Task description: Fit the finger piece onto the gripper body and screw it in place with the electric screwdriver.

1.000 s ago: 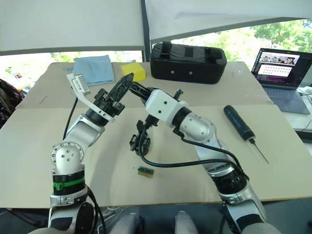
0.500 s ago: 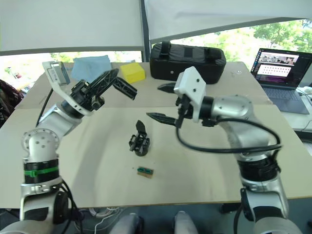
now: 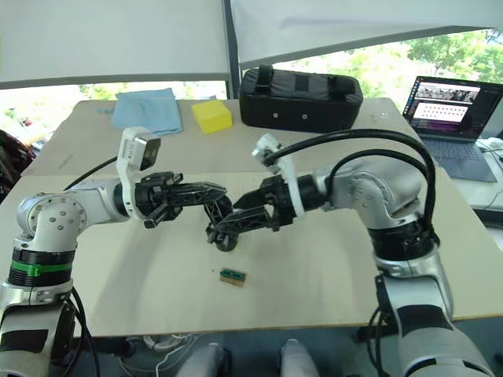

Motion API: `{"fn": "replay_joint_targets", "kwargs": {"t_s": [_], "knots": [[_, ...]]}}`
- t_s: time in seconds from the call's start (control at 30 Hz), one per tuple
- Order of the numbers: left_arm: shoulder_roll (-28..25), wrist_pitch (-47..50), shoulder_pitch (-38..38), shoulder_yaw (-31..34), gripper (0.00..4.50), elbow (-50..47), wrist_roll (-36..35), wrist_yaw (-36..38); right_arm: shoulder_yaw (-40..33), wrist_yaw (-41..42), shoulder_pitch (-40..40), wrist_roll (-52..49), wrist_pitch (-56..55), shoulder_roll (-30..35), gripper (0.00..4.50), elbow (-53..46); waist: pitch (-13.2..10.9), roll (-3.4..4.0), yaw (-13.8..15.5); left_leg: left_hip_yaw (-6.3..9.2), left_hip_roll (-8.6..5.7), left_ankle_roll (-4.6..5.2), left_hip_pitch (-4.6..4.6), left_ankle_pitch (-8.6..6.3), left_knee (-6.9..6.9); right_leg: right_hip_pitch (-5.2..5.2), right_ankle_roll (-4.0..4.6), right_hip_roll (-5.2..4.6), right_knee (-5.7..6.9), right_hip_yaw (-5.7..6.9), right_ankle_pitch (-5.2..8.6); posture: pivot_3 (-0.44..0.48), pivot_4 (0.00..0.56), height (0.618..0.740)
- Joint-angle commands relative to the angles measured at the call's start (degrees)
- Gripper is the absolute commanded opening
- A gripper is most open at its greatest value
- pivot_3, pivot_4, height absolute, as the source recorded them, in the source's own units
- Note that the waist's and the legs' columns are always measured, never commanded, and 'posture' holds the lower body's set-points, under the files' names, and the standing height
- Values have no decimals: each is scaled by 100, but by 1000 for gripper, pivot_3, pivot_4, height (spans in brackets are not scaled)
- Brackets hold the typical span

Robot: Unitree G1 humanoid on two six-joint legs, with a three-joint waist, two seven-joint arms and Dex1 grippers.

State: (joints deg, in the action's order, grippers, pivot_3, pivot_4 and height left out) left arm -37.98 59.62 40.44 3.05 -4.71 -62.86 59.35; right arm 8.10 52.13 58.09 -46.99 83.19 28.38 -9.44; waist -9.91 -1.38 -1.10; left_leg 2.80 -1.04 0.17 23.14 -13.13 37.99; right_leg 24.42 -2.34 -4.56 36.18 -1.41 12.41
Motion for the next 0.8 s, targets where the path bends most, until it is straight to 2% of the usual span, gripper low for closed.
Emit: {"fn": "replay_joint_targets", "kwargs": {"t_s": [0.03, 0.27, 0.3, 0.37, 0.57, 0.67, 0.8], "knots": [[-28, 6, 7, 40, 0, -244, 49, 104, -250, -207, 128, -284, 375, -95, 4483, -248, 0, 0, 3, 0, 0, 0, 0, 0, 0, 0, 0, 0, 0, 0, 0, 0, 150, 740], [37, 0, -58, 73, 0, -297, 134, 96, -327, -423, 60, -442, 565, -191, 4483, -356, 0, 0, 10, -1, -2, 0, -1, 0, 1, -1, 0, -1, 0, 1, 0, 0, 150, 740], [43, 6, -73, 67, 0, -311, 140, 100, -332, -449, 53, -459, 574, -201, 4095, -365, 0, 0, 8, 0, -1, 0, -1, 0, 1, -1, 0, 0, 1, 0, 0, 0, 150, 740], [51, -5, -125, 45, 0, -360, 180, 123, -334, -496, 30, -482, 579, -213, 3732, -394, 0, 0, 5, -1, -1, 0, 0, 0, 1, 0, 0, 0, 1, 1, 0, 0, 150, 740], [102, -37, -241, 37, 0, -451, 243, 115, -322, -641, -88, -524, 567, -261, 1484, -467, 0, 0, 2, 0, -1, 0, -1, 0, 1, 0, 0, 0, 1, 1, 0, 0, 150, 740], [67, -86, -285, -17, 0, -487, 360, 165, -306, -673, -133, -530, 518, -277, 536, -492, 0, 0, 1, -1, -1, 0, 0, 0, 1, 0, 0, 0, 0, 0, 0, 0, 150, 740], [240, -104, -226, 155, 0, -357, 335, -40, -292, -664, -193, -540, 425, -249, 417, -517, 0, 0, 2, -1, -1, 0, -1, 0, 1, -2, 0, 0, 0, 0, 0, 0, 150, 740]]}}
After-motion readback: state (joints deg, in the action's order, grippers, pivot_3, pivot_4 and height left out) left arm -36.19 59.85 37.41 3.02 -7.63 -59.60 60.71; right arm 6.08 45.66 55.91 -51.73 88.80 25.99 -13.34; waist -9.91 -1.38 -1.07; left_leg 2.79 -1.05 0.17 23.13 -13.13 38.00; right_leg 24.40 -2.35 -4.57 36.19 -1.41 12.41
